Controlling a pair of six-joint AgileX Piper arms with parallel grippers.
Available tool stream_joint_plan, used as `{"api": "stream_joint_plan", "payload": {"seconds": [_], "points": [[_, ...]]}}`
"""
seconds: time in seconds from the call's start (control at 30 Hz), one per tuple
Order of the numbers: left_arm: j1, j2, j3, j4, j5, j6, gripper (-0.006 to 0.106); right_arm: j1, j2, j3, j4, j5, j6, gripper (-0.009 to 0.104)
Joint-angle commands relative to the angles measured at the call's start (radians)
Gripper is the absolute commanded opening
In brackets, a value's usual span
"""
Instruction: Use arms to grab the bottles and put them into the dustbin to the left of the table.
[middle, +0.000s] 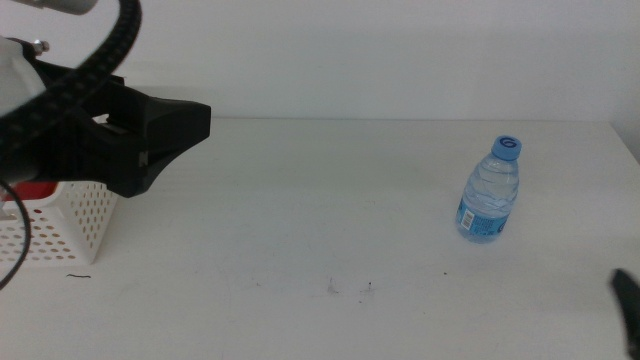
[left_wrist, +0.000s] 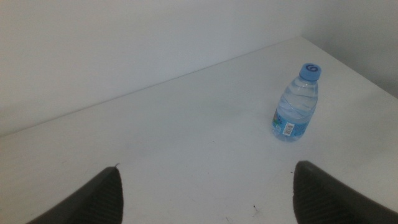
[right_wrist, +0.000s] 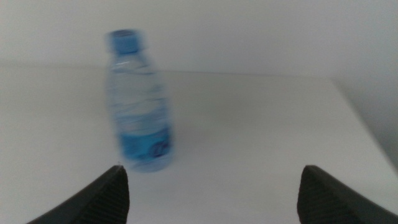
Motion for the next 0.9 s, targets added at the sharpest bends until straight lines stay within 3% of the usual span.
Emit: {"api": "stream_joint_plan", "payload": {"seconds": [0.0, 0.07, 0.33, 0.67, 0.87], "points": [[0.000, 0.002, -0.006, 0.003, -0.013, 0.000, 0.094, -0.007, 0.098, 0.004, -0.206, -0.130, 0.078, 0.093], [0.000, 0.002, -0.006, 0.003, -0.013, 0.000, 0.094, -0.007, 0.175, 0.004, -0.198, -0.188, 0.078, 0.093], [0.000, 0.002, -0.006, 0.003, -0.013, 0.000, 0.094, -0.007, 0.447, 0.004, -0.049, -0.490, 0.007, 0.093], [0.000, 0.002, -0.006, 0.003, -0.013, 0.000, 0.094, -0.007, 0.550, 0.004, -0.032, -0.559, 0.014, 0.093], [0.000, 0.002, -0.006, 0.003, -0.013, 0.000, 0.094, -0.007, 0.656, -0.054, -0.129, -0.567, 0.014, 0.093]]}}
